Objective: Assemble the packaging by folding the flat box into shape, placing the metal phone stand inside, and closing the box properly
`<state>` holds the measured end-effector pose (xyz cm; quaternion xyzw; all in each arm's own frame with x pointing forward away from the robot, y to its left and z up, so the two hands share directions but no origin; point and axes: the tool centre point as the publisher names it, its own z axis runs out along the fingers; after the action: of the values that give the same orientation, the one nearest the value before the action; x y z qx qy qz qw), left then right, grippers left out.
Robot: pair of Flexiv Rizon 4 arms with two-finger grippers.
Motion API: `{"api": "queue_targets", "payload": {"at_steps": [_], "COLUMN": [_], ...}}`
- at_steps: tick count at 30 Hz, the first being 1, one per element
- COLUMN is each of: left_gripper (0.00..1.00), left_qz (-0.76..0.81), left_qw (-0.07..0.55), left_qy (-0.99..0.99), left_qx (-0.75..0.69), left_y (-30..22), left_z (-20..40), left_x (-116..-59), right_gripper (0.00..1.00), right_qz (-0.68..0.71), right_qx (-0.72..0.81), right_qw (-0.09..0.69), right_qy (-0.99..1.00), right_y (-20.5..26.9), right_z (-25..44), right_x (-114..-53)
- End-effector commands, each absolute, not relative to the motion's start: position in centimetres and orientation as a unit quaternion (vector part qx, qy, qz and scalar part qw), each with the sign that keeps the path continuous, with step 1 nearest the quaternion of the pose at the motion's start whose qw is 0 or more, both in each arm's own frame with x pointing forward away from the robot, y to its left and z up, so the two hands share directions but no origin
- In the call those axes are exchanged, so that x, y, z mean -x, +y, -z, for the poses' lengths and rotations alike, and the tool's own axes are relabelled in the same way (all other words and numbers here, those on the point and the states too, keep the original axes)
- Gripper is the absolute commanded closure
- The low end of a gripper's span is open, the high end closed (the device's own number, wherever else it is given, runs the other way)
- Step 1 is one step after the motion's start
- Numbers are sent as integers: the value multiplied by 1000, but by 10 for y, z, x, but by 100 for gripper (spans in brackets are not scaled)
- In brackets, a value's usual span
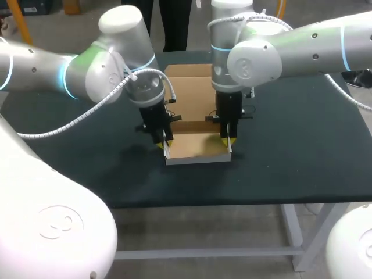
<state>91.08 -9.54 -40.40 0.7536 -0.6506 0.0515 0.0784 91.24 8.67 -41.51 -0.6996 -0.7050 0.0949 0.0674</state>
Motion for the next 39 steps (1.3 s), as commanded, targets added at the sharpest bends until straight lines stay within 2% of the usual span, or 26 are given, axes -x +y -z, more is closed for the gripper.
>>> {"api": "queue_targets", "payload": {"at_steps": [1,3,6,21,22,23,24,25,26,27,28,39], "left_gripper": [81,84,100,100,100,100,100,100,100,100,100,100], "left_qz": [-14,-13,-9,-19,-19,-19,-20,-20,-22,-22,-23,-26], "left_qw": [47,45,42,35,34,34,33,33,32,32,32,24], "left_qy": [-654,-654,-656,-665,-665,-665,-666,-666,-666,-666,-666,-669], "left_qx": [-755,-755,-754,-746,-746,-746,-745,-745,-745,-745,-745,-742], "left_y": [-98,-98,-98,-97,-97,-97,-97,-97,-97,-97,-97,-98], "left_z": [408,408,410,413,412,412,411,411,410,410,409,405], "left_x": [-912,-912,-912,-909,-908,-908,-908,-908,-908,-908,-907,-907], "right_gripper": [100,100,100,100,98,87,67,60,40,11,0,0], "right_qz": [-97,-97,-97,-75,-69,-64,-58,-53,-47,-43,-40,18], "right_qx": [699,699,699,684,680,675,669,664,656,650,645,534], "right_qw": [68,68,68,63,64,61,56,56,55,52,52,23], "right_qy": [-705,-705,-705,-723,-727,-733,-739,-744,-751,-757,-762,-845], "right_y": [87,87,87,86,85,85,85,84,84,84,84,70], "right_z": [417,417,417,409,407,405,403,401,399,397,396,370], "right_x": [-913,-913,-913,-909,-908,-907,-905,-904,-902,-901,-900,-881]}}
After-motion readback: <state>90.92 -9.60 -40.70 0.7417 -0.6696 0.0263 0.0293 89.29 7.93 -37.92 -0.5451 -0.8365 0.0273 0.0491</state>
